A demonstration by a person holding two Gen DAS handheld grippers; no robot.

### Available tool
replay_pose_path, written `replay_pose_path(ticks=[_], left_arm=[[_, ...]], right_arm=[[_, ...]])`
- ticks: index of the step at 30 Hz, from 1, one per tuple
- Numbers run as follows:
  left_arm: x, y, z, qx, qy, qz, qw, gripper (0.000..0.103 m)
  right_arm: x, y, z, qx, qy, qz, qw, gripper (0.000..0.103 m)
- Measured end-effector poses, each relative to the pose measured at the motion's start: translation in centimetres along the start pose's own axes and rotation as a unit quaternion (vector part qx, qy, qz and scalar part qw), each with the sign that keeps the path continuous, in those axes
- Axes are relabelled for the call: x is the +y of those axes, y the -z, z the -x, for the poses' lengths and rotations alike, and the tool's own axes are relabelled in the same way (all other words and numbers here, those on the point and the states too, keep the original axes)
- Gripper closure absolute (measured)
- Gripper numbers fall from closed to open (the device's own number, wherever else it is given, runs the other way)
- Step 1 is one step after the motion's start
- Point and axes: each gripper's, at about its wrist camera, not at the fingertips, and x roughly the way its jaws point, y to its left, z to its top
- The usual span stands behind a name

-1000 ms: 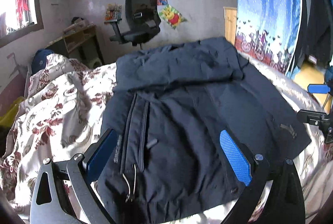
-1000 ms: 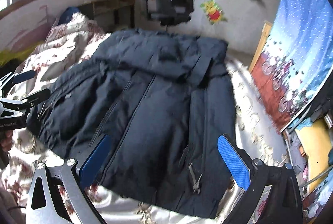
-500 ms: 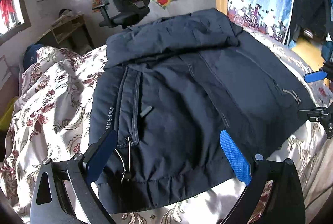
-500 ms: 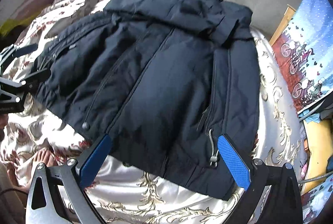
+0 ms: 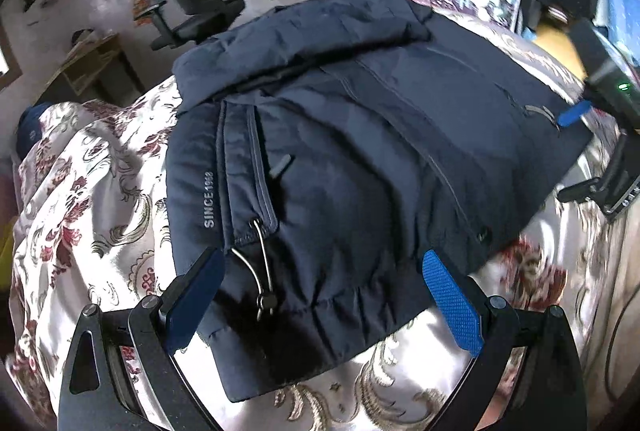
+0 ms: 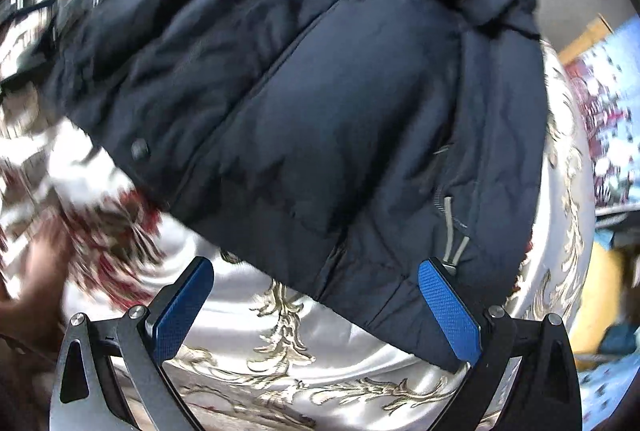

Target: Fold large clothes

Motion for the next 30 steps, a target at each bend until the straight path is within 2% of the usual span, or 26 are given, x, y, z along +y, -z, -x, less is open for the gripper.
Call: replay_pose_path(ticks=[3,9,12,16,20,24,26,30], left_arm=[[-0.3,0.9,-0.5,0.011,0.003,-0.020,0.9997,0.006],[-0.9,2.2,-1.7,0.023,0.005,-0.032,0.9992,0.006],[-1.3,2.6,-1.9,0.022,-0.004,-0.042,0.9989,0.006],[-1.4,2.8,-2.0,0.023,-0.004,-0.046,0.9986,0.006],[-1.8,3.3,-1.8,0.020,-0.002,-0.066,0.9976,0.006],[-2.9,4.2,-2.0,0.016,-0.011,-0.102,0.9946,0.006],[-3.6,4.7,-2.6,0.020,-0.024,-0.125,0.9917,0.006],[-4.6,5.3,-4.3,0.026,-0.071,-0.168,0.9830,0.006]], right_arm=[[1.5,-0.5,-1.9,0.034,0.027,0.058,0.997,0.000],[3.3,-1.2,-4.8,0.056,0.092,0.137,0.985,0.000],[3.6,-1.7,-5.1,0.035,0.115,0.155,0.981,0.001],[3.2,-2.2,-4.7,0.011,0.118,0.149,0.982,0.001],[1.5,-3.0,-2.7,-0.027,0.100,0.102,0.989,0.001],[-1.5,-4.5,-2.0,-0.025,0.033,0.023,0.999,0.001],[-2.8,-5.2,-2.0,-0.018,0.003,-0.005,1.000,0.001],[-4.0,-6.4,-2.0,-0.009,-0.019,-0.022,1.000,0.001]])
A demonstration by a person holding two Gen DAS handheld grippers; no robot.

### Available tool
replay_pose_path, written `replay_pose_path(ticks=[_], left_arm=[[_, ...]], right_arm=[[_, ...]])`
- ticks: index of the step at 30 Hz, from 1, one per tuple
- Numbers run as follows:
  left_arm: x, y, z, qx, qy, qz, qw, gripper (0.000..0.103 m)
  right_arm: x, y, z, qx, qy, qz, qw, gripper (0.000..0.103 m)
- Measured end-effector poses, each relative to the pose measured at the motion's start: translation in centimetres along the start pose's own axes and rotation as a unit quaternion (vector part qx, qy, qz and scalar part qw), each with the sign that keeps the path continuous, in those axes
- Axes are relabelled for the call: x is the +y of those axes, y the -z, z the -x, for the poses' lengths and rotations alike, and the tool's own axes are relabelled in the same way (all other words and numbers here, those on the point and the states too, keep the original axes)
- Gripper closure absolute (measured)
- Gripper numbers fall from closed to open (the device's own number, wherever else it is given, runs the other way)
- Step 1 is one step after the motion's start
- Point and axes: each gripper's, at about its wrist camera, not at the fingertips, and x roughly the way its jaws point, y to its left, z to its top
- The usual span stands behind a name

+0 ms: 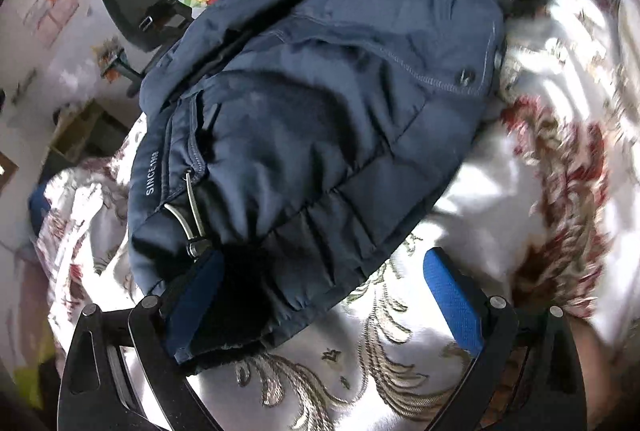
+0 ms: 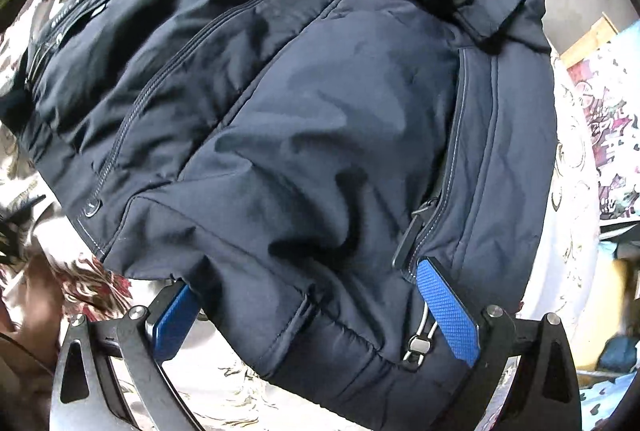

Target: Fold large clothes

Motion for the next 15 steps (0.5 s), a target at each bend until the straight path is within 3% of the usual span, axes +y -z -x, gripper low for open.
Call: replay_pose_path(ticks=[7,11,14,15], left_arm=[[-0.6,-0.3,-0.7,-0.006,-0.061,-0.025,0.9978,0.006],[-0.7,-0.5,-0.5,-0.027,-0.101,-0.044,0.9935,0.022],[-0.2,-0.9,-0.2,-0.047,-0.124,-0.044,0.9901,0.027],[-0.1,-1.0,0.0,-0.051,-0.125,-0.044,0.9899,0.035]], right_arm=[[-3.6,-2.3,0.9,0.000,-0.013,-0.008,1.000,0.001],[-4.0,-2.6,1.2,-0.001,-0.013,-0.006,1.000,0.001],[-3.3,-2.0,1.2,-0.003,-0.009,-0.004,1.000,0.001],[-3.5,-2.0,1.1,-0.003,-0.008,-0.004,1.000,0.001]])
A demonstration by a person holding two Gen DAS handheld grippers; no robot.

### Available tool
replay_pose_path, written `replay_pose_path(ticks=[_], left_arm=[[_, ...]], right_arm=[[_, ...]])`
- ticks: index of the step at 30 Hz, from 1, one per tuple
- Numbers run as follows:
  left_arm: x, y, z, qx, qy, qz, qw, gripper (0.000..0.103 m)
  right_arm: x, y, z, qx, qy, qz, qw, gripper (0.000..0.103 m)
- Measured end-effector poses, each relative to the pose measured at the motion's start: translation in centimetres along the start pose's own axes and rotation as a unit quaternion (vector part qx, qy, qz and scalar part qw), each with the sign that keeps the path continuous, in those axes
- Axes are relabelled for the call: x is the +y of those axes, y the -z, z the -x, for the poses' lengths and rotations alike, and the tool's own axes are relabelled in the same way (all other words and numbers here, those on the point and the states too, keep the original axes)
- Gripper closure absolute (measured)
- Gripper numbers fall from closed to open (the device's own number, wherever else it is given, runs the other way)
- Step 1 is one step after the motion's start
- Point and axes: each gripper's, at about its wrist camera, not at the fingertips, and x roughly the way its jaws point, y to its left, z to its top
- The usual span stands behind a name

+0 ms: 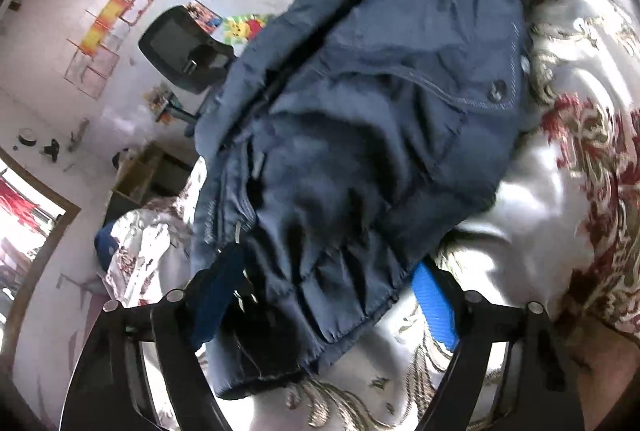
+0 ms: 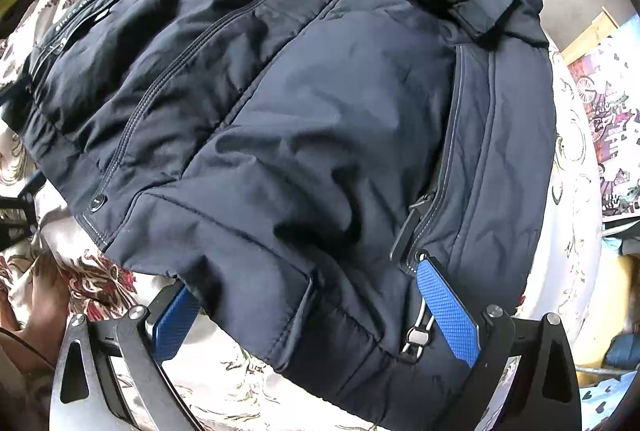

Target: Fold large clothes

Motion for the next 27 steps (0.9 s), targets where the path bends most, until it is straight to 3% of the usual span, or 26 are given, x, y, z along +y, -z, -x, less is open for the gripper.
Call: replay_pose_path(ticks=[1,3,5,9,22,27], left_arm=[[0.3,-0.2,0.0,-0.006,0.000,0.001,1.0000,0.040],[0.5,-0.6,0.4,-0.014,0.000,0.002,0.9999,0.063],[1.0,-1.1,0.6,-0.019,0.014,0.011,0.9997,0.076],[3.2,-2.6,0.8,-0.026,0.044,0.047,0.9976,0.090],[10.1,-8.9,0.9,0.007,0.123,0.183,0.9755,0.095],[11.9,-10.1,1.4,0.008,0.136,0.219,0.9663,0.096]], right_arm=[[0.2,0.0,-0.1,0.000,0.000,-0.001,1.000,0.001],[0.0,-0.1,-0.2,-0.001,-0.002,-0.003,1.000,0.001],[0.0,0.1,0.0,-0.003,-0.003,-0.003,1.000,0.001],[0.6,1.1,0.6,-0.009,-0.002,-0.003,1.000,0.001],[2.4,3.4,3.9,-0.048,-0.017,0.007,0.999,0.001],[4.5,5.2,3.5,-0.043,0.022,0.024,0.999,0.002]])
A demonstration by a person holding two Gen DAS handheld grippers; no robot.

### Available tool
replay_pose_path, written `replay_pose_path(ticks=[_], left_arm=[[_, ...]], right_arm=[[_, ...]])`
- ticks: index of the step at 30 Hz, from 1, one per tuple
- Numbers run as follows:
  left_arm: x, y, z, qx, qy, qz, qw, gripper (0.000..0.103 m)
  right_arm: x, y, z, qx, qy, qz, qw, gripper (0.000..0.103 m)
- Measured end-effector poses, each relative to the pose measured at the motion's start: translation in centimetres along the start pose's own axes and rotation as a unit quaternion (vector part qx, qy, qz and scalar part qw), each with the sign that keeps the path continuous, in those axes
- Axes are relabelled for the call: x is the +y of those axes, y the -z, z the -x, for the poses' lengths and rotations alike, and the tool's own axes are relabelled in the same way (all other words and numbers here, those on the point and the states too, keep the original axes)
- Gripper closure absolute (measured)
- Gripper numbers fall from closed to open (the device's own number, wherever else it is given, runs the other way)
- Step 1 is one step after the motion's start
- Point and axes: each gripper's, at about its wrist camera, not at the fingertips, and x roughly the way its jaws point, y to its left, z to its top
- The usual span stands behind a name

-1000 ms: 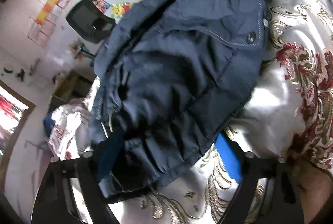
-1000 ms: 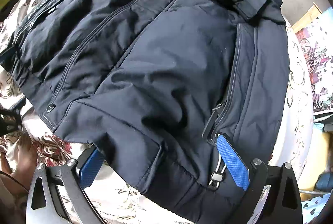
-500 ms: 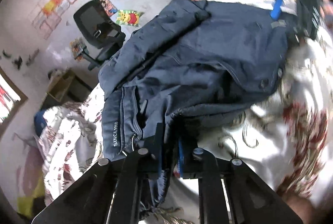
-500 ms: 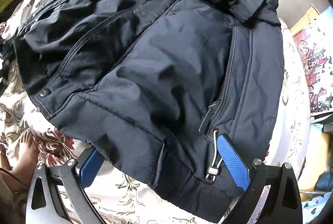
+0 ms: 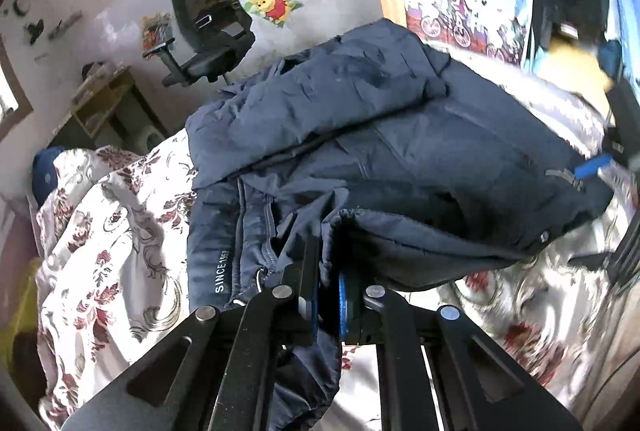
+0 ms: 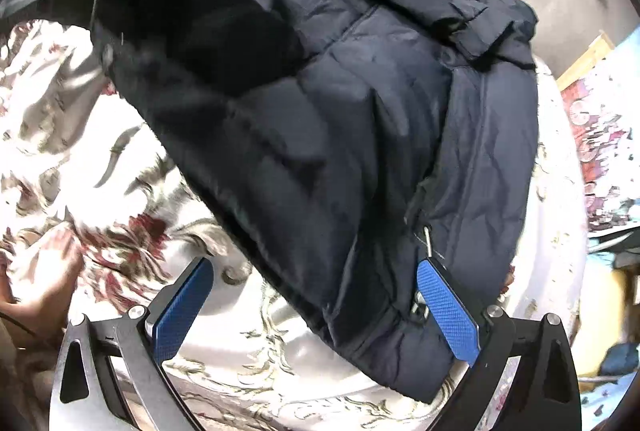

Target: Fold large clothes

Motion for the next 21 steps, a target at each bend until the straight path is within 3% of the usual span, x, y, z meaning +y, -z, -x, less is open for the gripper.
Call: replay_pose_path(ticks=[1,5,9,14,21], left_arm=[[0.2,-0.3,0.3,-0.002,0.002,0.007,1.0000,0.096],[0.7,-1.0,1.2,-0.012,0.003,0.020,0.9997,0.096],[0.5,-1.0,2.2,-0.017,0.000,0.024,0.9996,0.096],[0.9,0.2,4.9,-0.042,-0.006,0.031,0.9986,0.097],[2.4,1.6,8.5,-0.056,-0.011,0.055,0.9969,0.098]], right_arm=[[0.2,0.4,0.0,0.001,0.010,-0.003,1.000,0.004],[0.2,1.1,-0.8,0.014,0.039,-0.017,0.999,0.045],[-1.6,1.6,0.6,-0.016,0.049,-0.068,0.996,0.072],[-3.1,2.8,4.2,-0.082,0.034,-0.126,0.988,0.091],[-2.1,4.6,11.3,-0.184,0.063,-0.123,0.973,0.095]])
